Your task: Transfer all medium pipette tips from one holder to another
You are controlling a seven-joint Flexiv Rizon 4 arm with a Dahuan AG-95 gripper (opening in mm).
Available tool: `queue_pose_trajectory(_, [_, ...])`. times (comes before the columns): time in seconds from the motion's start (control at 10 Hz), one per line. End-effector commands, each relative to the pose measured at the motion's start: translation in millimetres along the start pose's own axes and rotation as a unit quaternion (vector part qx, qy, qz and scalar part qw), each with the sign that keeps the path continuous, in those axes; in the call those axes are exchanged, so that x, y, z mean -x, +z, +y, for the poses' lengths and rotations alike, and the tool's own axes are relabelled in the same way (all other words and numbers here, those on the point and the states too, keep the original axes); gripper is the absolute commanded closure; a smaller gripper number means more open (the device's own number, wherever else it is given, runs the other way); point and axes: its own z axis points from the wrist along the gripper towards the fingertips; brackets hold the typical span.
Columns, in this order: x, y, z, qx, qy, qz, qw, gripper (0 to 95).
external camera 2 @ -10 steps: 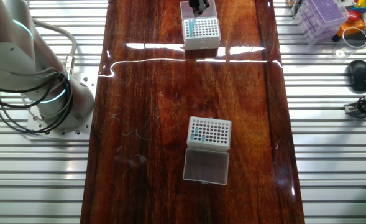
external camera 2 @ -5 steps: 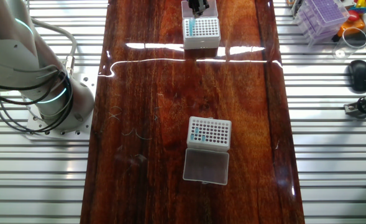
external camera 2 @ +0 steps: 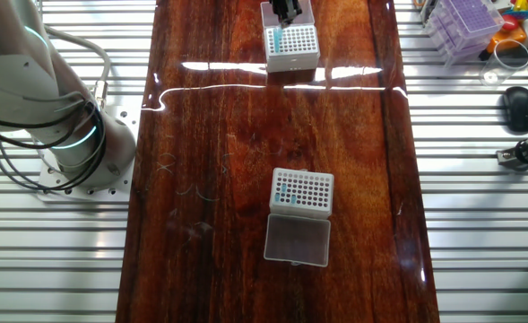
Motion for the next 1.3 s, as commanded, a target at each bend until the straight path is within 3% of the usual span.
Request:
queue_pose_trajectory(0.1, [-0.2, 0.3, 0.0, 0.0, 0.002, 0.0, 1.0, 76.0])
queue_pose_trajectory(0.2, [-0.2, 0.4, 0.0, 0.0, 0.003, 0.0, 1.0, 57.0])
queue_pose_trajectory(0.5, [-0.2, 0.4, -0.2, 0.0, 0.001, 0.0, 1.0, 57.0])
queue_pose_trajectory(0.7, [-2.3, -2.2, -12.1, 0.002, -0.011, 0.002, 0.9999, 57.0])
queue_pose_trajectory(0.8, [-5.0, -4.9, -23.9, 0.003, -0.022, 0.005, 0.9997, 57.0])
queue_pose_trajectory(0.9, [-13.6, -8.6, -51.8, 0.005, -0.047, 0.009, 0.9989, 57.0])
queue_pose_trajectory(1.0, [-19.8, -9.7, -67.4, 0.005, -0.06, 0.009, 0.9981, 76.0])
queue_pose_trajectory(1.2, [-42.5, -14.1, -121.5, 0.009, -0.112, 0.009, 0.9936, 76.0])
queue_pose_trajectory(1.3, [-50.6, -16.8, -137.4, 0.009, -0.126, 0.009, 0.992, 76.0])
